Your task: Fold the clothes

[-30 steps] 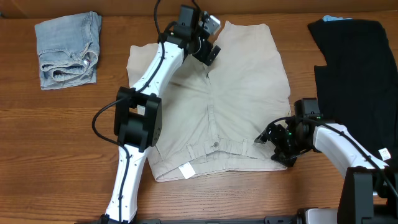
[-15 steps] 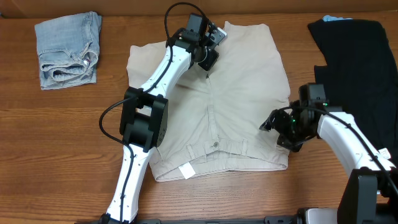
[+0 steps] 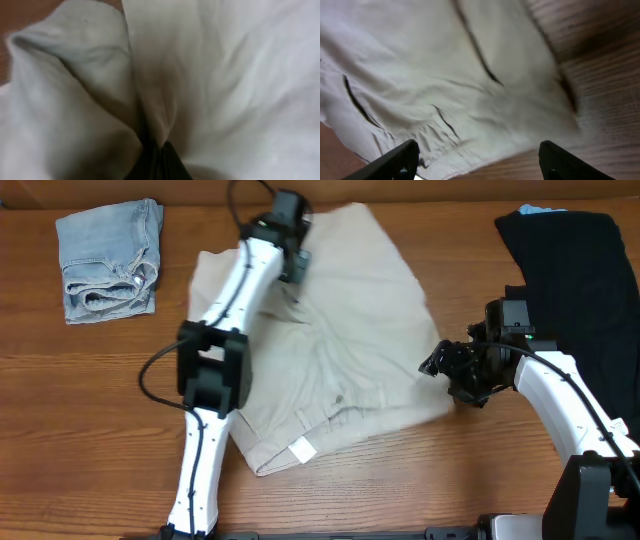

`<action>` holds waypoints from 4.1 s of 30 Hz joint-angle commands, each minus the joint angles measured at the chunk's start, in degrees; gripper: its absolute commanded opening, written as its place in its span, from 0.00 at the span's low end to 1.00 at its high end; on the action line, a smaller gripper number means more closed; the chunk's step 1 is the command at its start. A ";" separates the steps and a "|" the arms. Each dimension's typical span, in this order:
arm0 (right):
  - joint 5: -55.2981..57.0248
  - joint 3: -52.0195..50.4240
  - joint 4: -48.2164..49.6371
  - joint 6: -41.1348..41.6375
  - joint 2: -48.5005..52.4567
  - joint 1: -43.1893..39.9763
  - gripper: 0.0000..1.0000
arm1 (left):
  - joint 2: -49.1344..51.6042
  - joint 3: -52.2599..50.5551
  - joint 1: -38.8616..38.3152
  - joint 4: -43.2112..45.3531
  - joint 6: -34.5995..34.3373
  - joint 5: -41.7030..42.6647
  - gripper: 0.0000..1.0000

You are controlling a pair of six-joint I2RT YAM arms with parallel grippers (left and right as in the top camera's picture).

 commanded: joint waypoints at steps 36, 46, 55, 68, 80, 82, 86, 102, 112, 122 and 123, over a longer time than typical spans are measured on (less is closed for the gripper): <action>10.84 0.98 32.37 1.92 16.39 7.43 0.04 | -12.07 42.12 8.85 -30.25 -6.27 10.73 1.00; 15.39 2.45 52.15 1.20 16.39 -2.32 0.04 | -11.96 41.86 8.83 -31.47 -6.21 12.35 1.00; 0.79 12.79 53.33 -0.79 16.44 -10.36 0.91 | -11.89 41.86 8.85 -31.67 -4.26 15.58 1.00; -5.40 33.48 2.47 -8.26 7.23 -6.86 1.00 | -16.92 41.44 11.17 -38.93 -6.16 15.50 1.00; 21.07 28.85 -23.96 10.29 -11.85 14.08 1.00 | -31.67 17.22 10.95 -38.95 -10.54 4.57 1.00; 21.57 25.73 -24.44 14.32 -13.79 17.38 1.00 | -33.73 8.83 12.24 -38.93 -12.24 1.60 1.00; 21.57 19.32 -24.20 20.04 -15.23 21.53 1.00 | -34.29 -3.91 16.50 -37.05 -12.94 1.44 1.00; 17.29 0.39 -12.28 21.42 -15.06 24.44 0.89 | -34.01 -46.40 22.21 7.28 -4.15 12.81 0.87; 16.39 -6.40 -4.35 21.92 -15.06 24.44 0.75 | -33.94 -56.00 21.88 20.55 -4.94 12.11 0.76; 14.03 -14.34 3.54 22.23 -14.43 24.44 0.75 | -30.47 -56.13 19.93 23.28 -4.70 11.87 0.72; 14.05 -14.43 3.48 22.23 -14.43 24.44 0.75 | -30.10 -56.13 19.69 23.45 -4.72 11.87 0.71</action>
